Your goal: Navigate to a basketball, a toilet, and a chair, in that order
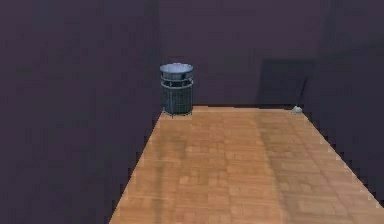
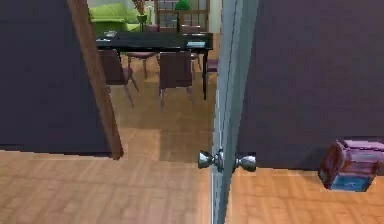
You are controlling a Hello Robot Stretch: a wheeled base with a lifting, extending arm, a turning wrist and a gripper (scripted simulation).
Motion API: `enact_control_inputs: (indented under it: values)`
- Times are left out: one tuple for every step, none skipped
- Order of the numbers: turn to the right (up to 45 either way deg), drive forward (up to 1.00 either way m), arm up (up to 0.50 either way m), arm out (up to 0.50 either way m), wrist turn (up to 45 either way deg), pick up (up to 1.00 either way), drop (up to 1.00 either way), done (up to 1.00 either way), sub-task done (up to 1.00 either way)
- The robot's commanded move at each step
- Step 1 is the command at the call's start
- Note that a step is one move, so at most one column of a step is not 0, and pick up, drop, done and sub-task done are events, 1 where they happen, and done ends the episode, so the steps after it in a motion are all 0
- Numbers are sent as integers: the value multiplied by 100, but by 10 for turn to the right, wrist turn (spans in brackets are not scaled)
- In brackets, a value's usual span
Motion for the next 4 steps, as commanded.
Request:
enact_control_inputs:
  values:
    - [360, 0, 0, 0, 0, 0, 0, 0, 0]
    - [0, 60, 0, 0, 0, 0, 0, 0, 0]
    - [450, 0, 0, 0, 0, 0, 0, 0, 0]
    - [240, 0, 0, 0, 0, 0, 0, 0, 0]
